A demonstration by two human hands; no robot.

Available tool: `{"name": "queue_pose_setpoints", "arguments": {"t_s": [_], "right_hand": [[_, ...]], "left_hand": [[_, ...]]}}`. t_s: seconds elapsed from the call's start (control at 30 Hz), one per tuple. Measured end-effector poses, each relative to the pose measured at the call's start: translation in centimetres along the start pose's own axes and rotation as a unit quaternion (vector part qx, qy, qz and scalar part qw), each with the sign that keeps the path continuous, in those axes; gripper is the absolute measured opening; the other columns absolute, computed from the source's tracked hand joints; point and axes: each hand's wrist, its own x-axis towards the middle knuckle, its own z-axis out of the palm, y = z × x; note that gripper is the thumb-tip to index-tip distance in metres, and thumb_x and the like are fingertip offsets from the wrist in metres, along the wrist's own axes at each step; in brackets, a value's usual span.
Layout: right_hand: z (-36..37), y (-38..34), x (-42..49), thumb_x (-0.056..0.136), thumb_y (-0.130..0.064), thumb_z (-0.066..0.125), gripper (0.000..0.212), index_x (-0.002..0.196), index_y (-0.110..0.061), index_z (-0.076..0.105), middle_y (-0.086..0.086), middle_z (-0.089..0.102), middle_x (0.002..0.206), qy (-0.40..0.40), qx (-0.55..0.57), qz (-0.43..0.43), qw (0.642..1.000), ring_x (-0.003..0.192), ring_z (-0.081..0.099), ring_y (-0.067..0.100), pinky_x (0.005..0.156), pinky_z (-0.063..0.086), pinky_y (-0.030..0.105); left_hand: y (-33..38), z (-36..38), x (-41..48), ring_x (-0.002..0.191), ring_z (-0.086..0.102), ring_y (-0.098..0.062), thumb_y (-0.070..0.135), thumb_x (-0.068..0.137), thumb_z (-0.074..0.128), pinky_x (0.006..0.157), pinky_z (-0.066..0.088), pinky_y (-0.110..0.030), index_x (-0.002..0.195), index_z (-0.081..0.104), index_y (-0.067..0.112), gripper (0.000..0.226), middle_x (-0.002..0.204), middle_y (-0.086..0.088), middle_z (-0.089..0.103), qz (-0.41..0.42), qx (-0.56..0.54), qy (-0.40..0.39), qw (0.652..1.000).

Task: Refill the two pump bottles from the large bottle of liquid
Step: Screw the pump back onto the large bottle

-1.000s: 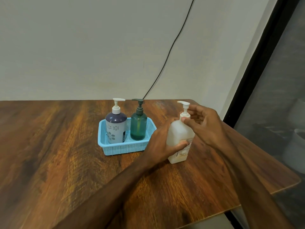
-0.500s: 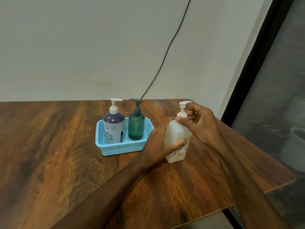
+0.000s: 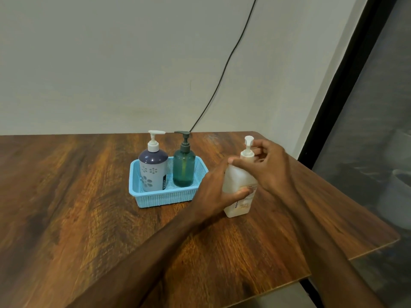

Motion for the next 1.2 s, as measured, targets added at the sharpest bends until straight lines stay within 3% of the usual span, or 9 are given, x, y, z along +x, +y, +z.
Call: {"name": "queue_pose_setpoints", "arguments": {"t_s": [0.1, 0.27, 0.43, 0.53, 0.7, 0.8, 0.97, 1.07, 1.2], "right_hand": [[0.1, -0.1, 0.2, 0.078, -0.04, 0.082, 0.053, 0.123, -0.019, 0.064, -0.008, 0.07, 0.115, -0.058, -0.035, -0.012, 0.998, 0.104, 0.066, 0.009, 0.091, 0.058, 0.036], [-1.6, 0.7, 0.8, 0.088, -0.017, 0.075, 0.027, 0.115, -0.016, 0.073, -0.006, 0.074, 0.115, -0.135, 0.027, -0.042, 0.99, 0.108, 0.069, 0.009, 0.097, 0.055, 0.045], [-0.2, 0.7, -0.3, 0.066, -0.031, 0.093, 0.05, 0.111, -0.017, 0.076, -0.004, 0.078, 0.1, 0.016, 0.056, 0.016, 0.998, 0.084, 0.075, 0.004, 0.073, 0.064, 0.032], [0.3, 0.5, -0.8, 0.066, -0.037, 0.092, 0.052, 0.112, -0.017, 0.076, -0.004, 0.078, 0.101, 0.052, 0.013, -0.002, 0.999, 0.084, 0.074, 0.002, 0.072, 0.063, 0.026], [-3.2, 1.0, 1.2, 0.093, -0.017, 0.07, 0.03, 0.122, -0.012, 0.069, 0.001, 0.076, 0.112, -0.232, 0.148, 0.012, 0.961, 0.107, 0.072, 0.019, 0.089, 0.059, 0.031], [-4.4, 1.3, 2.2, 0.096, -0.012, 0.065, 0.031, 0.127, -0.008, 0.066, 0.004, 0.074, 0.117, -0.294, 0.169, 0.018, 0.941, 0.11, 0.07, 0.017, 0.089, 0.057, 0.024], [-2.4, 2.1, 0.7, 0.091, -0.016, 0.072, 0.03, 0.12, -0.011, 0.071, -0.001, 0.078, 0.105, -0.172, 0.191, 0.001, 0.966, 0.097, 0.075, 0.017, 0.074, 0.06, 0.023], [-1.0, 2.2, -0.6, 0.083, -0.029, 0.081, 0.038, 0.118, -0.016, 0.074, -0.007, 0.077, 0.104, -0.022, 0.095, -0.014, 0.995, 0.09, 0.074, 0.003, 0.073, 0.062, 0.025], [1.7, 0.8, -2.4, 0.076, -0.036, 0.085, 0.047, 0.119, -0.021, 0.073, -0.005, 0.075, 0.112, 0.135, 0.002, -0.003, 0.991, 0.091, 0.072, 0.003, 0.073, 0.063, 0.029]], "left_hand": [[0.0, 0.1, 0.0, 0.112, 0.066, 0.003, 0.067, 0.082, 0.078, 0.088, 0.064, -0.033, 0.138, 0.039, 0.05, 0.07, 0.127, 0.021, 0.065, -0.003, 0.001, -0.005, 1.0], [0.2, -0.1, 0.2, 0.115, 0.066, -0.003, 0.061, 0.081, 0.08, 0.09, 0.063, -0.038, 0.149, 0.037, 0.046, 0.082, 0.133, 0.017, 0.064, 0.001, 0.002, -0.001, 1.0], [0.1, -0.4, 0.3, 0.112, 0.068, -0.005, 0.062, 0.081, 0.079, 0.088, 0.064, -0.039, 0.147, 0.041, 0.042, 0.079, 0.13, 0.014, 0.066, -0.001, -0.003, -0.012, 1.0], [0.1, -0.5, 0.2, 0.111, 0.068, -0.003, 0.063, 0.081, 0.079, 0.087, 0.064, -0.035, 0.145, 0.041, 0.045, 0.077, 0.129, 0.016, 0.066, 0.002, -0.009, -0.006, 1.0], [0.5, -0.8, 0.2, 0.111, 0.065, 0.009, 0.062, 0.08, 0.082, 0.084, 0.06, -0.016, 0.141, 0.03, 0.067, 0.081, 0.12, 0.036, 0.062, 0.008, -0.005, -0.022, 1.0], [0.3, -1.1, 0.4, 0.111, 0.063, 0.016, 0.059, 0.078, 0.084, 0.08, 0.055, -0.008, 0.142, 0.03, 0.066, 0.084, 0.118, 0.046, 0.058, -0.005, -0.019, -0.037, 0.999], [0.2, -1.3, 0.5, 0.108, 0.06, 0.022, 0.061, 0.076, 0.083, 0.077, 0.053, -0.006, 0.137, 0.033, 0.068, 0.079, 0.115, 0.051, 0.057, -0.006, -0.023, -0.042, 0.999], [0.8, -1.0, 0.2, 0.107, 0.061, 0.02, 0.067, 0.077, 0.079, 0.075, 0.057, -0.01, 0.131, 0.029, 0.075, 0.074, 0.116, 0.042, 0.059, -0.003, -0.008, -0.025, 1.0], [1.0, -0.5, 0.0, 0.112, 0.066, 0.006, 0.064, 0.08, 0.079, 0.084, 0.061, -0.02, 0.14, 0.038, 0.059, 0.072, 0.127, 0.031, 0.064, 0.005, -0.017, -0.011, 1.0]]}}
